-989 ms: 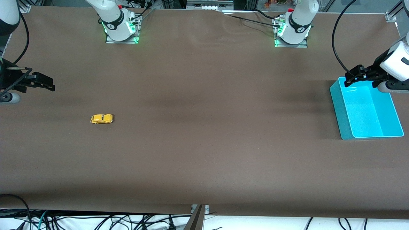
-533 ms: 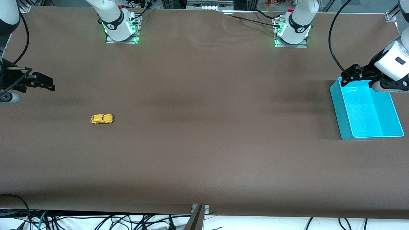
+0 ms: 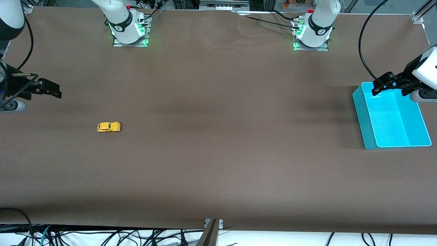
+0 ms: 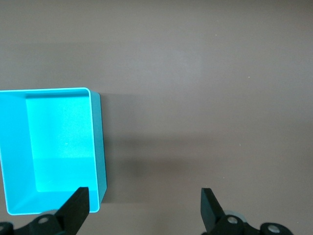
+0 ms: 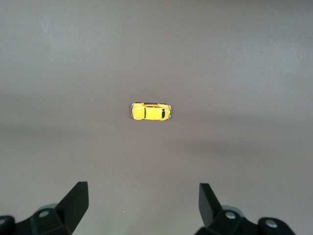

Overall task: Wind and store yellow beetle car
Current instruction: 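Move the open right gripper down over the yellow beetle car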

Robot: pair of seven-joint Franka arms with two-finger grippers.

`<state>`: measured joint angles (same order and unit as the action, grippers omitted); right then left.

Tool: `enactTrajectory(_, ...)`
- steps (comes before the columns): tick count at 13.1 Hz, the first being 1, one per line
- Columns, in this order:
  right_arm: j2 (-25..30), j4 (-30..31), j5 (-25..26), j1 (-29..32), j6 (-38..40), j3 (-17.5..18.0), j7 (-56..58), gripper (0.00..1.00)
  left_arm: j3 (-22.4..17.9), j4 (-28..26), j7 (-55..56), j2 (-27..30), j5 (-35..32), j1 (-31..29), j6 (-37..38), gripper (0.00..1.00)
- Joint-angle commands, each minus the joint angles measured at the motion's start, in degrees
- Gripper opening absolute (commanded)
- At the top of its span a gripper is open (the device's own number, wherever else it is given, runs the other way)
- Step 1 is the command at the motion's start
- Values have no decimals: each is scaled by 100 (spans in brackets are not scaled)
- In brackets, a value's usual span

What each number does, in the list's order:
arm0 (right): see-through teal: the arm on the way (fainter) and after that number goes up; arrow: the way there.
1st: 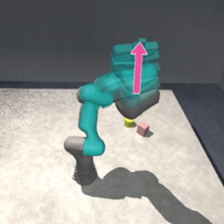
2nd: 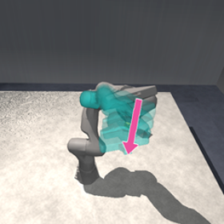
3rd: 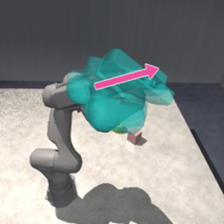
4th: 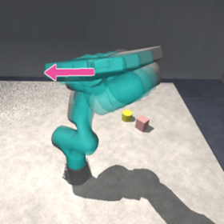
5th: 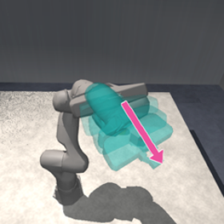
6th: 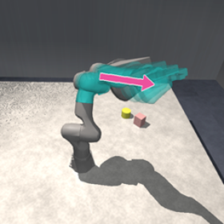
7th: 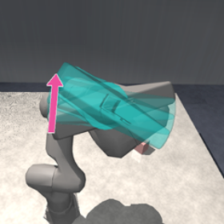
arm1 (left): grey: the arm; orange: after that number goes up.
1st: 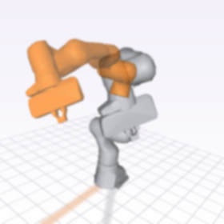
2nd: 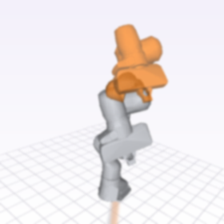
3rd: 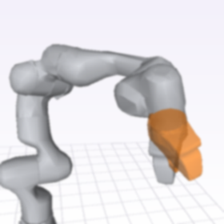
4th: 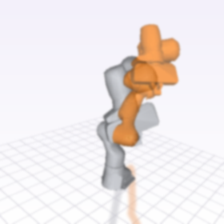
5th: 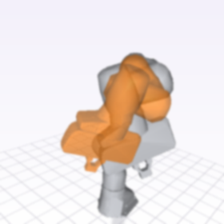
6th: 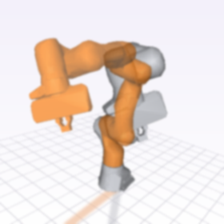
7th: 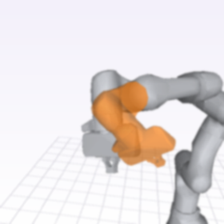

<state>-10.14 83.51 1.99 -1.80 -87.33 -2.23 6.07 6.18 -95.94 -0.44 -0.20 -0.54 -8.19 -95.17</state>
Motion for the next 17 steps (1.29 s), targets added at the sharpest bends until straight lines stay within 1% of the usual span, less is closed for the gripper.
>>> enactTrajectory(1, -111, 33, -85, -75, 41, 21, 43, 100, 32, 207, -35, -121, 80, -95, 148, 100)
enactTrajectory(6, -269, 42, -94, -137, 85, 30, 191, 100, 58, 207, -35, -104, 80, -121, 156, 100)
enactTrajectory(8, -444, 60, -85, -137, 103, 21, 1232, 100, 41, 207, -52, -104, 80, -165, 156, 100)
enactTrajectory(11, -936, 86, -50, -146, 33, 21, 2982, 100, 76, 225, -43, -104, 54, -174, 156, 100)
enactTrajectory(13, -1200, 165, -41, -128, -125, 30, 3827, 100, 76, 233, -43, -112, 54, -174, 156, 100)
enactTrajectory(14, -1227, 392, -32, -128, -370, 21, 4240, 100, 67, 225, -43, -112, 54, -174, 156, 100)
enactTrajectory(15, -1210, 742, -15, -128, -772, 21, 4644, 100, 67, 225, -43, -112, 62, -183, 156, 100)
enactTrajectory(17, -1131, 1532, -14, -119, -1817, 3, 5637, 100, 67, 225, -35, -112, 62, -174, 156, 100)
